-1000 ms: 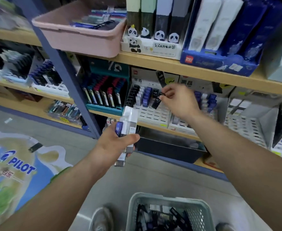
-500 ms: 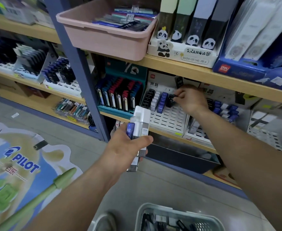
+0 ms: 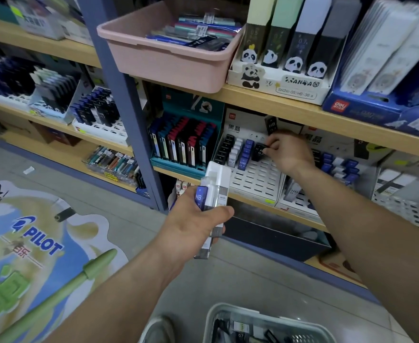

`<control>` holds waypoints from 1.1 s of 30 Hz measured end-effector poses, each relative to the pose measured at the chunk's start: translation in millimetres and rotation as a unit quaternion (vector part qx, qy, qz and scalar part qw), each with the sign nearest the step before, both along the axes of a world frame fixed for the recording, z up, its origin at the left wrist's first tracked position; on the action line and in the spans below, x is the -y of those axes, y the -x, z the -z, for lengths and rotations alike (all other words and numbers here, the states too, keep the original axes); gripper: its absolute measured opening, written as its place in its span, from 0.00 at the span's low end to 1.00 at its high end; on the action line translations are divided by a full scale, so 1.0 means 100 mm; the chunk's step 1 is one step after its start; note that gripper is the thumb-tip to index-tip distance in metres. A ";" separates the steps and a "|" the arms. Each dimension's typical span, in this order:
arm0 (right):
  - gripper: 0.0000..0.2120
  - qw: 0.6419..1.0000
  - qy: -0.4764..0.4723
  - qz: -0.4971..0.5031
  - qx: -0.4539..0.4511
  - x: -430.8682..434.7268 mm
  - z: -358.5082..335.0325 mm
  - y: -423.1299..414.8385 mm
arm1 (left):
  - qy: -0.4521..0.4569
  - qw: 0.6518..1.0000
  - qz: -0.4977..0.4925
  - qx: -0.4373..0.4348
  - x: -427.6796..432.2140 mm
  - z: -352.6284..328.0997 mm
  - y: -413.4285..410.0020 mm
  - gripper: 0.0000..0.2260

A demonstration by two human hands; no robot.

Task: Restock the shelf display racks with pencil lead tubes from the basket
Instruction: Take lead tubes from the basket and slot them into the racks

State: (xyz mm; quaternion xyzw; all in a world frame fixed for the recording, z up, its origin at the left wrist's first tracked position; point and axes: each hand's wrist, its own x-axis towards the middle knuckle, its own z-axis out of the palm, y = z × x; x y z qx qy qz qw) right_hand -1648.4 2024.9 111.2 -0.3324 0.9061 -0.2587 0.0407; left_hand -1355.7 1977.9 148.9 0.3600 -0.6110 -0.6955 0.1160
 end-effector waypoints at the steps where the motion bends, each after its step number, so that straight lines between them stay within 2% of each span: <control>1: 0.04 1.000 -0.008 -0.006 -0.003 0.00 0.00 0.00 | 0.001 1.000 0.000 -0.002 0.00 0.00 0.00 0.12; 5: 0.09 0.998 -0.039 -0.028 -0.048 0.03 0.02 0.01 | -0.003 1.000 0.000 -0.007 0.00 0.00 0.01 0.13; 11: 0.16 0.977 -0.154 -0.068 -0.132 0.06 0.03 -0.03 | 0.001 1.000 0.002 -0.012 0.02 0.04 0.02 0.13; 13: 0.17 0.977 -0.155 -0.072 -0.129 0.04 -0.01 -0.06 | 0.002 1.000 0.004 -0.013 0.03 0.05 0.02 0.13; 16: 0.16 0.988 -0.089 -0.075 -0.101 -0.05 -0.13 -0.18 | -0.010 1.000 0.003 -0.018 0.02 0.05 0.03 0.13; 18: 0.14 0.994 -0.028 -0.089 -0.051 -0.17 -0.23 -0.39 | -0.017 1.000 0.011 -0.021 -0.01 0.04 0.04 0.13; 20: 0.11 0.990 0.048 -0.120 0.058 -0.37 -0.37 -0.73 | -0.015 0.999 0.025 -0.025 -0.05 0.03 0.05 0.13; 22: 0.09 0.962 0.117 -0.146 0.199 -0.60 -0.54 -1.09 | -0.002 0.999 0.043 -0.030 -0.12 0.03 0.07 0.11; 24: 0.08 0.932 0.152 -0.147 0.293 -0.85 -0.68 -1.36 | 0.003 0.997 0.067 -0.038 -0.22 0.00 0.09 0.11; 28: 0.07 0.914 0.199 -0.092 0.341 -1.26 -0.82 -1.56 | -0.041 0.988 0.136 -0.066 -0.52 -0.10 0.14 0.10; 33: 0.07 0.888 0.244 -0.036 0.388 -1.72 -0.93 -1.51 | -0.032 0.979 0.176 -0.094 -0.85 -0.18 0.30 0.20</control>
